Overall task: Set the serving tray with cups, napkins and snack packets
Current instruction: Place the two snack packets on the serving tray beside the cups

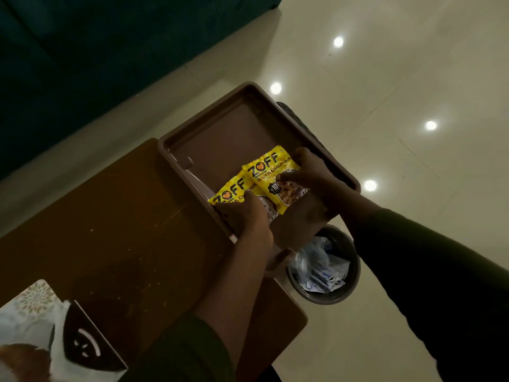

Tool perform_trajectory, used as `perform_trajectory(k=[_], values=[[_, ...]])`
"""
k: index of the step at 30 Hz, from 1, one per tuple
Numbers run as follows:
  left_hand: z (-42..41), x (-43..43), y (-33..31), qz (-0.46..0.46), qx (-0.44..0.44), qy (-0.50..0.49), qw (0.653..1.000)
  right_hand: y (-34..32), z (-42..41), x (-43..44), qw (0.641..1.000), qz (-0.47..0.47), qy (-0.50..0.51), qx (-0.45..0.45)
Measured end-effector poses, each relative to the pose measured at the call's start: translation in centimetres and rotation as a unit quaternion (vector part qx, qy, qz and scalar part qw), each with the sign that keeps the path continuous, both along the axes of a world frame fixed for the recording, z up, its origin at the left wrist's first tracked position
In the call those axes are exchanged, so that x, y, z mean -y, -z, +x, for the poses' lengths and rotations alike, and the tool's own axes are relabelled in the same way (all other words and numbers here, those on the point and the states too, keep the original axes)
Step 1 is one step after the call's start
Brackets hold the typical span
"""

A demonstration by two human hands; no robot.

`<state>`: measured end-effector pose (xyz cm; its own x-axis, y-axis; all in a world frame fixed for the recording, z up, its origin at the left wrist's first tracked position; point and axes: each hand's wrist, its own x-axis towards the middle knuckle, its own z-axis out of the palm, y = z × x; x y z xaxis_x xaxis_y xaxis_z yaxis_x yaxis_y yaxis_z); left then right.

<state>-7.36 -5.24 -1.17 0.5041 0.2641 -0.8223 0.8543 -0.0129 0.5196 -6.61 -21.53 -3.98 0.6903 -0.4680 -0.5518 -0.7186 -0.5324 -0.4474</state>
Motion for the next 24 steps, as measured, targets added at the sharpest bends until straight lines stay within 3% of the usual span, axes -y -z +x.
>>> perform_trajectory(k=[7, 11, 15, 18, 24], values=[[0.2, 0.2, 1.0, 0.086, 0.034, 0.017, 0.996, 0.0, -0.1, 0.2, 0.996, 0.062, 0.061, -0.017], [0.3, 0.3, 1.0, 0.082, 0.055, 0.03, 0.995, 0.1, -1.0, 0.1, 0.993, 0.068, 0.099, 0.011], [0.2, 0.9, 0.8, 0.133, 0.067, 0.161, 0.976, 0.0, -2.1, -0.2, 0.984, 0.116, 0.128, 0.033], [-0.3, 0.5, 0.9, 0.053, 0.11, 0.164, 0.979, -0.9, -2.5, -0.3, 0.982, 0.142, 0.119, 0.037], [1.4, -3.2, -0.2, 0.121, 0.219, 0.166, 0.954, -3.7, -2.5, -2.1, 0.949, 0.117, 0.205, 0.207]])
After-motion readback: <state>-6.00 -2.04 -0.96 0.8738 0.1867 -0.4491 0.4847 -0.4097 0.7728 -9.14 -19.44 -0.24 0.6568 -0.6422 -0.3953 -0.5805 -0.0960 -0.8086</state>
